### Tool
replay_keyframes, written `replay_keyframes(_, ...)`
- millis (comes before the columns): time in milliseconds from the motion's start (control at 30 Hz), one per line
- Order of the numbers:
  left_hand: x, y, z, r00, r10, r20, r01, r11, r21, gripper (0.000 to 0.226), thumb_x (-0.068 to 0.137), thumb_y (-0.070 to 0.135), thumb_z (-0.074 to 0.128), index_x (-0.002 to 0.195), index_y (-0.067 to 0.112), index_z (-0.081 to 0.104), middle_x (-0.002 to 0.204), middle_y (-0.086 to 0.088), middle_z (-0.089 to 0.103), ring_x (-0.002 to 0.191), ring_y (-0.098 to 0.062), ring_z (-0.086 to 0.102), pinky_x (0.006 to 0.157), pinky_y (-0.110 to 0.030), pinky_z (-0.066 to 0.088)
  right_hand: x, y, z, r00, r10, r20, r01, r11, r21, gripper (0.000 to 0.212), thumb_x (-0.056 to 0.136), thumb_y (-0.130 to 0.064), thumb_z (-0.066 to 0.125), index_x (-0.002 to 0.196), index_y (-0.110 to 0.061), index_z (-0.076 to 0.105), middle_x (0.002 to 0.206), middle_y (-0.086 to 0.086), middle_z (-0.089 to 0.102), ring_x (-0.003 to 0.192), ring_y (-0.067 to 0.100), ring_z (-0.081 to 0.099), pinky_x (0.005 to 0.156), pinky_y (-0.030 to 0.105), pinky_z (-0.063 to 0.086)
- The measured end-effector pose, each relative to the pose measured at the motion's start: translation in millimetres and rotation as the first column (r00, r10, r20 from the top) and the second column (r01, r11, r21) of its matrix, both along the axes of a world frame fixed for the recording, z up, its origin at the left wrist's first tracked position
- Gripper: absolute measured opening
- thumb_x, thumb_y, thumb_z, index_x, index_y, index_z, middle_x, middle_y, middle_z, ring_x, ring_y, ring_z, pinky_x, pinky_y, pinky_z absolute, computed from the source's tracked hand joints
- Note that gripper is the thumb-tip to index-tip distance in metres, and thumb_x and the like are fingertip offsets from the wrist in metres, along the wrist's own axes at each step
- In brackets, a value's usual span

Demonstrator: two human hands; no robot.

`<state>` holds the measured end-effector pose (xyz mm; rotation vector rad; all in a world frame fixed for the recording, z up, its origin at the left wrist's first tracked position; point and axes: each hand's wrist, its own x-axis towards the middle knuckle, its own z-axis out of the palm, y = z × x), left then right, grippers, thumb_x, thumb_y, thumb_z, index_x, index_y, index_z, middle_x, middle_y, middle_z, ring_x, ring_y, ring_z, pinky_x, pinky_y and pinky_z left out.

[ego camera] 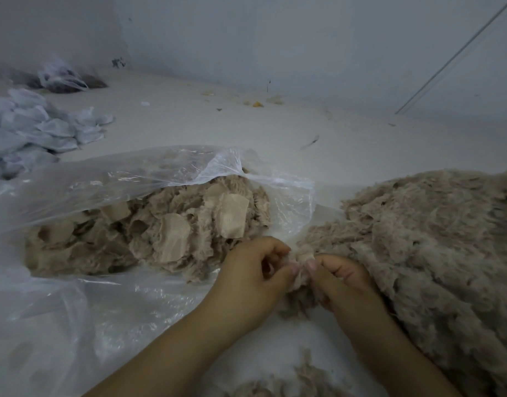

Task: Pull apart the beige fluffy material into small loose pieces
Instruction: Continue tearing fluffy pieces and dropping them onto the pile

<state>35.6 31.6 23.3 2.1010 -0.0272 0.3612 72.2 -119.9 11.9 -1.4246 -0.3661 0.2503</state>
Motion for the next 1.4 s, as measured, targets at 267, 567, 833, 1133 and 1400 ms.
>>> replay_keyframes(267, 6, 2, 1, 0.997, 0.054, -0.047, -0.064, 0.967, -0.248, 0.026, 0.089, 0.009, 0.065, 0.066, 0.02, 0.063, 0.051, 0.009, 0.052, 0.046, -0.003, 0.044, 0.046, -0.018, 0.038, 2, 1, -4, 0.999, -0.021, -0.038, 0.021, 1.0, 0.001, 0.031, 0.088, 0.008, 0.057, 0.062, -0.003, 0.068, 0.048, 0.006, 0.057, 0.037, 0.006, 0.045, 0.039, 0.014, 0.036)
replay_keyframes(567, 4, 0, 0, 0.975, -0.18, -0.127, 0.134, 0.942, -0.309, 0.027, 0.075, 0.019, 0.084, 0.095, 0.019, 0.066, 0.068, -0.011, 0.058, 0.058, -0.015, 0.05, 0.053, -0.032, 0.042, 3, 0, -3, 0.998, -0.019, -0.067, 0.016, 0.999, -0.035, 0.043, 0.091, 0.01, 0.049, 0.056, -0.01, 0.063, 0.04, -0.007, 0.046, 0.035, -0.001, 0.038, 0.037, 0.011, 0.031)
replay_keyframes(833, 10, 2, -7, 0.995, -0.038, -0.088, 0.006, 0.943, -0.333, 0.022, 0.091, 0.014, 0.066, 0.07, 0.01, 0.062, 0.054, -0.016, 0.053, 0.046, -0.017, 0.044, 0.044, -0.024, 0.034, 5, 1, -6, 0.999, -0.027, -0.044, 0.025, 0.999, -0.047, 0.052, 0.091, 0.01, 0.052, 0.045, -0.015, 0.053, 0.04, -0.009, 0.038, 0.037, 0.0, 0.03, 0.039, 0.011, 0.028)
replay_keyframes(1133, 8, -6, 1, 0.99, -0.073, -0.123, 0.023, 0.928, -0.373, 0.042, 0.099, 0.026, 0.053, 0.069, -0.003, 0.053, 0.056, -0.009, 0.05, 0.05, -0.016, 0.044, 0.049, -0.028, 0.037, 2, -1, -8, 1.0, 0.0, 0.004, 0.0, 1.0, -0.001, 0.042, 0.09, -0.003, 0.058, 0.05, -0.013, 0.062, 0.043, -0.009, 0.048, 0.039, 0.0, 0.04, 0.042, 0.012, 0.034)
replay_keyframes(1400, 12, -9, 3, 0.994, -0.036, -0.102, 0.008, 0.964, -0.266, 0.022, 0.089, 0.014, 0.067, 0.07, 0.004, 0.064, 0.049, 0.005, 0.054, 0.042, 0.0, 0.044, 0.043, -0.015, 0.035, 3, -1, -11, 0.995, 0.036, 0.098, -0.032, 0.999, -0.04, 0.039, 0.087, -0.026, 0.069, 0.064, 0.006, 0.065, 0.056, 0.026, 0.057, 0.055, 0.021, 0.049, 0.055, 0.029, 0.039)
